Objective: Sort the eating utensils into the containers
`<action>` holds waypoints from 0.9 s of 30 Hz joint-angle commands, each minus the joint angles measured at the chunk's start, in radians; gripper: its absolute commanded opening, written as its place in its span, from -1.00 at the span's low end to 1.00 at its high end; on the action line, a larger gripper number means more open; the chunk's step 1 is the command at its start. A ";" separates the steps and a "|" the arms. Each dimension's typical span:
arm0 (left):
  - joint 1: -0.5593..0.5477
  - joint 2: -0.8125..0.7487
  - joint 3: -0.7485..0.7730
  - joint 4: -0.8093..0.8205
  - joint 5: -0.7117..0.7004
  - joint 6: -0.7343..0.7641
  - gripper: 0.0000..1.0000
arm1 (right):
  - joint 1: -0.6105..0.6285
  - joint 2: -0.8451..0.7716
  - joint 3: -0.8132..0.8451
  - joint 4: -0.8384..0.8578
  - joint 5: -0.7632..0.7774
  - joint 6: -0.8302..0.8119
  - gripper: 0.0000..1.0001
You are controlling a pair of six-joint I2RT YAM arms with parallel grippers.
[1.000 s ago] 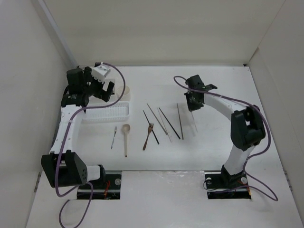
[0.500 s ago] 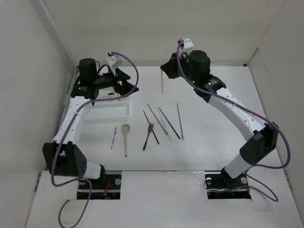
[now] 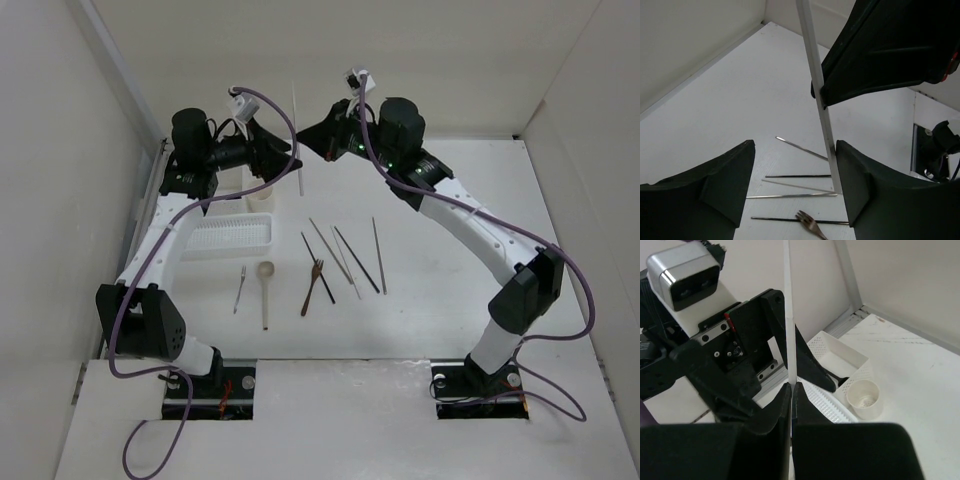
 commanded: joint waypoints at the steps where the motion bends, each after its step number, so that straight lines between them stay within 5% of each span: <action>1: 0.001 -0.008 0.006 0.146 0.072 -0.105 0.23 | 0.018 -0.004 0.007 0.101 -0.033 0.026 -1.00; 8: -0.008 -0.008 -0.013 0.155 0.086 -0.105 -0.22 | 0.027 0.016 0.028 0.121 -0.045 0.036 -1.00; 13: -0.008 -0.008 -0.013 0.210 0.067 -0.163 -1.00 | 0.037 0.057 0.019 0.121 -0.057 0.049 -1.00; 17: -0.008 -0.008 -0.013 0.146 0.067 -0.119 -1.00 | 0.037 0.068 0.010 0.121 -0.047 0.049 -1.00; 25: 0.048 -0.008 0.039 -0.167 -0.084 0.206 -1.00 | 0.015 0.088 -0.010 0.130 -0.054 0.049 -0.98; 26: 0.049 -0.008 0.053 -0.194 -0.098 0.249 -1.00 | 0.015 0.088 -0.010 0.130 -0.071 0.049 -0.80; 27: 0.059 -0.008 0.053 -0.228 -0.114 0.302 -1.00 | 0.001 0.100 -0.010 0.130 -0.089 0.063 -0.25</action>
